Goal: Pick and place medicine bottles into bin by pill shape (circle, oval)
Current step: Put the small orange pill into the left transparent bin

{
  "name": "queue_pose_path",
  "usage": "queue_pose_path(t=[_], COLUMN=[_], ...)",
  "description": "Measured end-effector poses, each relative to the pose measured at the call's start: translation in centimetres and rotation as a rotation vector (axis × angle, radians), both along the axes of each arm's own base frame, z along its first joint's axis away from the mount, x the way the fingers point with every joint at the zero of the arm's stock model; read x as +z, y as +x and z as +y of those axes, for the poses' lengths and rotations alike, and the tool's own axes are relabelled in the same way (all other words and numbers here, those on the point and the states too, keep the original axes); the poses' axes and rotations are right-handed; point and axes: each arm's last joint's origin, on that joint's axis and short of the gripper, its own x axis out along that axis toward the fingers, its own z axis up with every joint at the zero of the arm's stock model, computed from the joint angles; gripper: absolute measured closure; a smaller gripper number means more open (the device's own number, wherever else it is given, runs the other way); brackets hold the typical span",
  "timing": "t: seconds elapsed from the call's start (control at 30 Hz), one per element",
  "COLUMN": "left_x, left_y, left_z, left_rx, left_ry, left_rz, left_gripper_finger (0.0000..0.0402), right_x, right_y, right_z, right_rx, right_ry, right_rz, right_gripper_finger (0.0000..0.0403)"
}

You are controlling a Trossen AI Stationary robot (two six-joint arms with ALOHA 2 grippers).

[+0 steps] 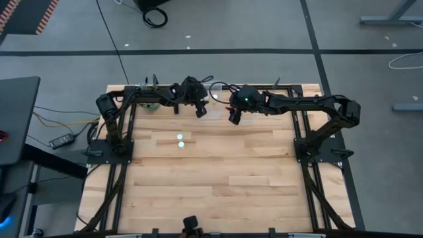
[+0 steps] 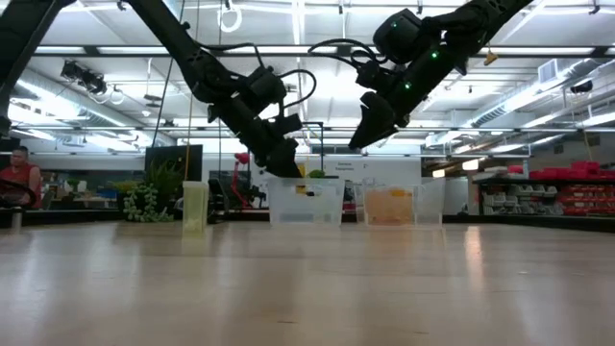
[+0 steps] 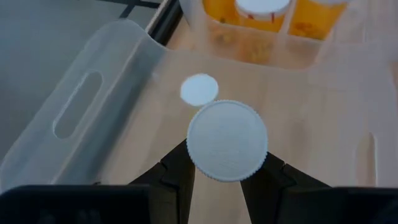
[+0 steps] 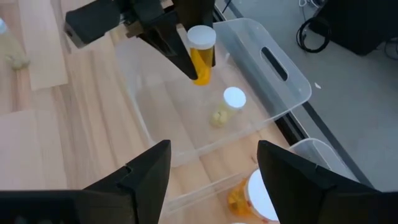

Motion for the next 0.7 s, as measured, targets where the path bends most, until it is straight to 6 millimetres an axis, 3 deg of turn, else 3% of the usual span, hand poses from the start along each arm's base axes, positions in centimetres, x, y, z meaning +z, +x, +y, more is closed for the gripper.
queue_pose_path(t=[0.23, 0.47, 0.7], left_x=[0.7, 1.6, 1.4], left_y=[0.5, 2.1, 1.6], left_z=[0.0, 1.6, 2.4], left_rx=[0.026, 0.075, 0.124], left_ry=[-0.015, -0.037, -0.089], left_rz=[-0.051, -0.010, 0.025], left_gripper_finger=[0.0286, 0.0291, 0.0286], right_x=[0.2, 0.2, 0.2], right_y=[0.1, 0.2, 0.2], right_z=[0.0, 0.0, 0.1], right_rx=[0.012, 0.009, 0.016], right_ry=[0.003, 0.004, 0.016], right_rz=[-0.024, -0.031, -0.039], right_gripper_finger=[0.0157, 0.0157, 0.0157])
